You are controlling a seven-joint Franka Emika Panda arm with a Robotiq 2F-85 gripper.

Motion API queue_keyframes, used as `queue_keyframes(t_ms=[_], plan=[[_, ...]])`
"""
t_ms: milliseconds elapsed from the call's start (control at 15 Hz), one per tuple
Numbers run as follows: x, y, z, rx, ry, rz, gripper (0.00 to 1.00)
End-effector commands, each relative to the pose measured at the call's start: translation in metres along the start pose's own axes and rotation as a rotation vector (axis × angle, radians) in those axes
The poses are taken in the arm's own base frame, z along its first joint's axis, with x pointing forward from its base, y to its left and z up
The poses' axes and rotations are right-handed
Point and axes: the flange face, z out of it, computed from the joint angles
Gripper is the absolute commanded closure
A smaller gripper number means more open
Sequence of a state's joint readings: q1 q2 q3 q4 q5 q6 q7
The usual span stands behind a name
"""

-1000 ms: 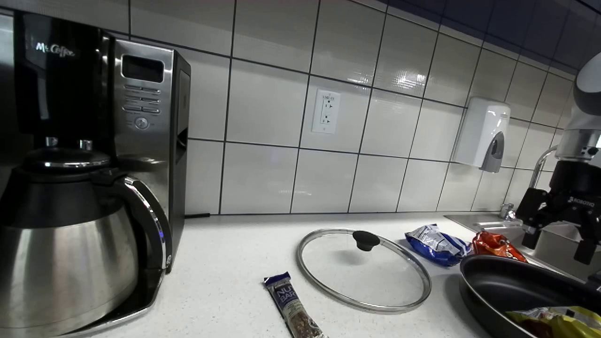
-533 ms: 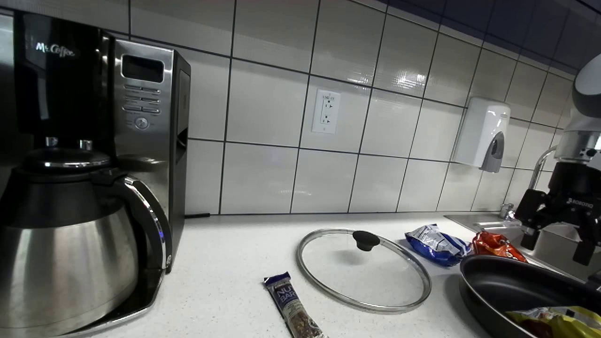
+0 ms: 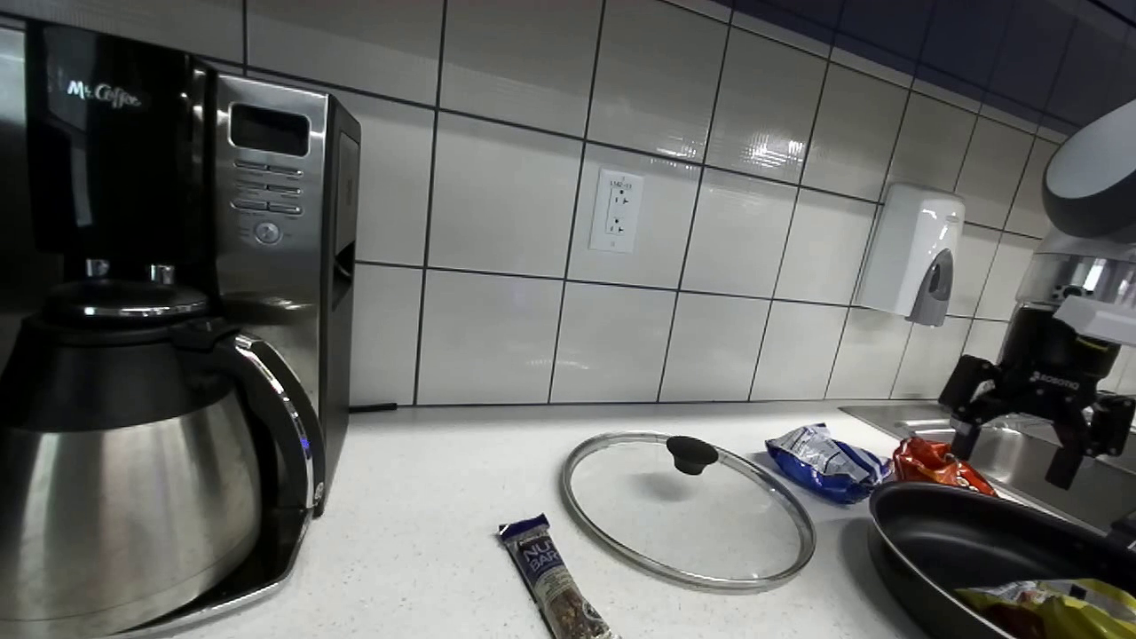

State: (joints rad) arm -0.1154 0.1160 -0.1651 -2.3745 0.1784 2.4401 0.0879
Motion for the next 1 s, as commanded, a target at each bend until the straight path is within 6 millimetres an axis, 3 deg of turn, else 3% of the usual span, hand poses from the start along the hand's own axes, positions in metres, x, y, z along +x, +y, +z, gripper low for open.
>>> queue_keyframes(t_ms=[0, 467, 933], plan=[[0.027, -0.015, 0.006, 0.017, 0.024, 0.079, 0.0], [0.065, -0.039, 0.021, 0.088, 0.088, 0.248, 0.0], [0.089, -0.057, 0.039, 0.129, 0.108, 0.404, 0.0]])
